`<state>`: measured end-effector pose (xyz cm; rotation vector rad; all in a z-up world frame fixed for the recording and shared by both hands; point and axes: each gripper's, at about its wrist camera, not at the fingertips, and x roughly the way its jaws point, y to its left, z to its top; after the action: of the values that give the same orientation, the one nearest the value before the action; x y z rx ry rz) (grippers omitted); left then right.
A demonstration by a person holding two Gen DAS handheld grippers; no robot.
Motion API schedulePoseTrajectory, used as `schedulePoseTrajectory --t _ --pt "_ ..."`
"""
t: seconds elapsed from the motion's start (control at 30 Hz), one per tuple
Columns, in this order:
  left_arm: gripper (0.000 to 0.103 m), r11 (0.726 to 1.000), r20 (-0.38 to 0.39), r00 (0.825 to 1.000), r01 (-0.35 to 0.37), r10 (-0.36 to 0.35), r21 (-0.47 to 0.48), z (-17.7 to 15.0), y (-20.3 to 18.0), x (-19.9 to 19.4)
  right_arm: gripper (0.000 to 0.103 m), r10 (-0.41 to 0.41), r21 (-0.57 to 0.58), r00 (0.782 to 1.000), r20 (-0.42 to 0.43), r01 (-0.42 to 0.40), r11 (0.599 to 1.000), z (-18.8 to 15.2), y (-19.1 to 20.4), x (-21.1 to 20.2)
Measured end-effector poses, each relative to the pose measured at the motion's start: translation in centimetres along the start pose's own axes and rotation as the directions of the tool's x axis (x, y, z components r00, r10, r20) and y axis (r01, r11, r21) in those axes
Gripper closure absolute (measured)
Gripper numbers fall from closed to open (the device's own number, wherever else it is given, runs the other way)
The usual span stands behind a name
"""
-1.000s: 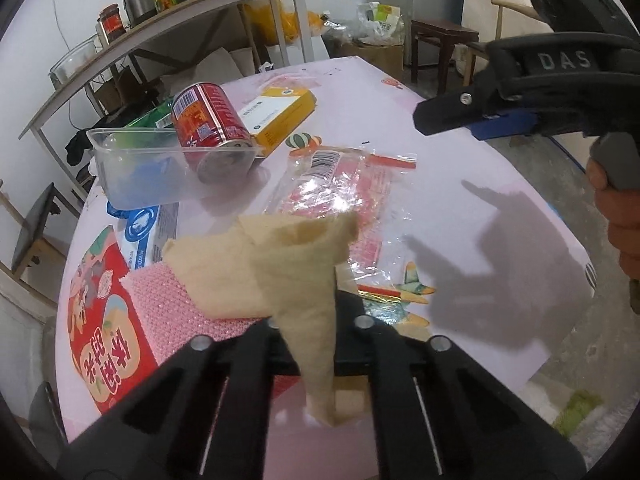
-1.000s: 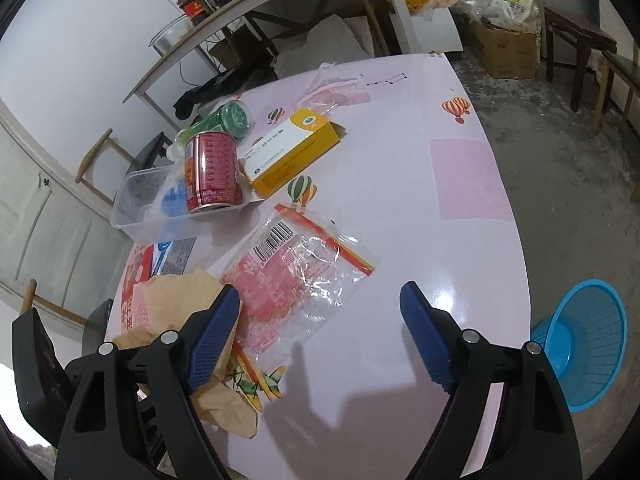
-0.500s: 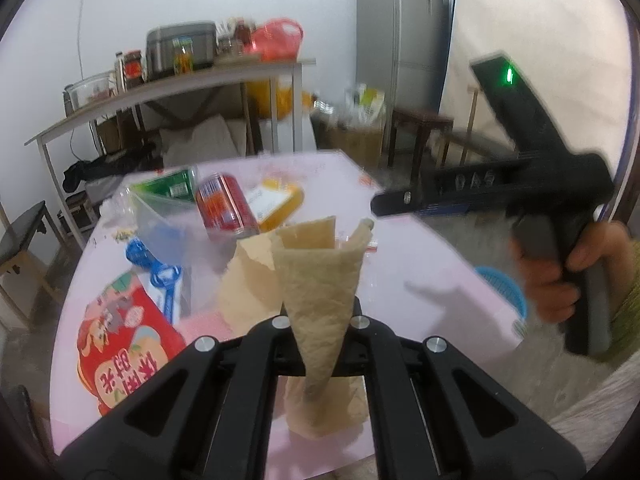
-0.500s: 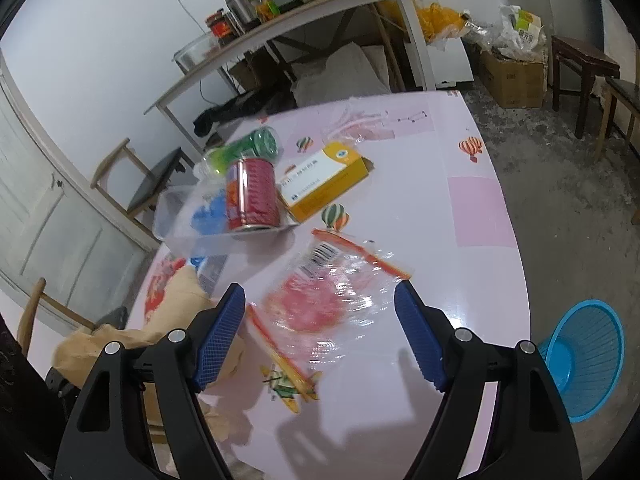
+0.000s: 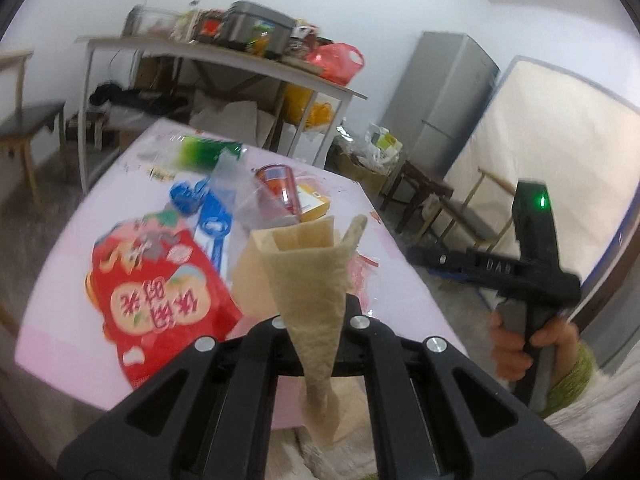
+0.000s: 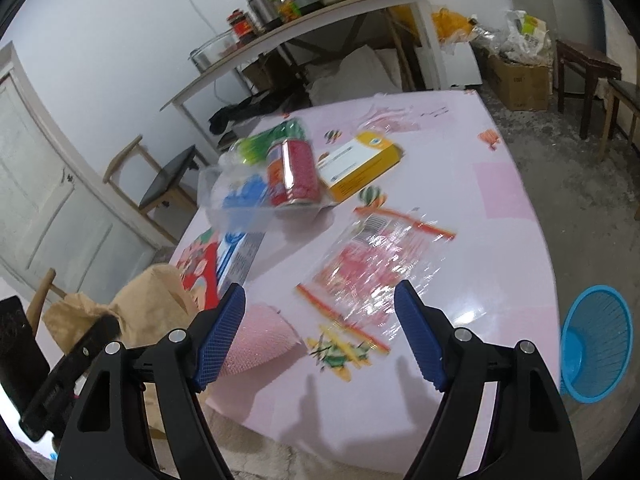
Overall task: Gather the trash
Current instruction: 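Grasp the pink mesh scrubber with the right tool while the left tool holds the cloth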
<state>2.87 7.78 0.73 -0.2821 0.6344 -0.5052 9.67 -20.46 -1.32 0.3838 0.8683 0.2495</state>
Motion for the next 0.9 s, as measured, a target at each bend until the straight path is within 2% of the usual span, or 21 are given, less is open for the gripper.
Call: schedulePoseTrajectory --t 0.1,0.23,0.3,0.4,0.53,0.57,0.67,0.83,0.9 --pt "0.103 0.996 0.003 0.999 0.047 -0.047 -0.081 -0.2 1.5 -0.7 0.028 0.025 -0.018 0.999 -0.046 -0.026 1.0 -0.6 1.2 1.0" --pt "0.103 0.984 -0.001 0.993 0.116 -0.117 -0.136 -0.4 2.7 -1.5 0.028 0.018 -0.055 0.996 -0.084 -0.022 0.998 -0.9 2.5 2.2" --pt "0.103 0.982 -0.001 0.993 0.116 -0.117 -0.147 -0.8 3.3 -2.0 0.028 0.021 -0.064 0.995 -0.101 -0.028 0.998 -0.9 3.0 2.7" --pt "0.103 0.991 -0.033 0.998 0.04 -0.044 -0.128 -1.7 3.8 -1.5 0.028 0.021 -0.08 0.993 -0.116 -0.031 0.996 -1.2 3.6 3.2" --pt "0.103 0.994 -0.086 0.996 -0.049 0.04 -0.101 -3.1 3.7 -0.1 0.028 0.033 -0.114 0.989 -0.142 -0.049 0.992 -1.9 4.3 3.7" --pt "0.103 0.993 -0.108 0.991 -0.091 0.082 -0.078 -3.4 3.4 0.4 0.028 0.027 -0.135 0.988 -0.151 -0.048 0.99 -2.3 4.5 3.9" --pt "0.103 0.986 -0.155 0.976 -0.16 0.153 -0.038 -4.2 3.3 1.4 0.028 0.012 -0.203 0.979 -0.202 -0.054 0.978 -3.3 5.0 5.0" --pt "0.103 0.977 -0.226 0.952 -0.215 0.206 -0.016 -5.4 3.6 2.8 0.028 -0.021 -0.21 0.953 -0.303 -0.046 0.977 -4.7 4.3 7.9" --pt "0.103 0.969 -0.269 0.934 -0.246 0.237 0.001 -6.0 3.8 3.8 0.028 -0.014 -0.194 0.947 -0.32 -0.051 0.98 -5.0 3.8 8.5"
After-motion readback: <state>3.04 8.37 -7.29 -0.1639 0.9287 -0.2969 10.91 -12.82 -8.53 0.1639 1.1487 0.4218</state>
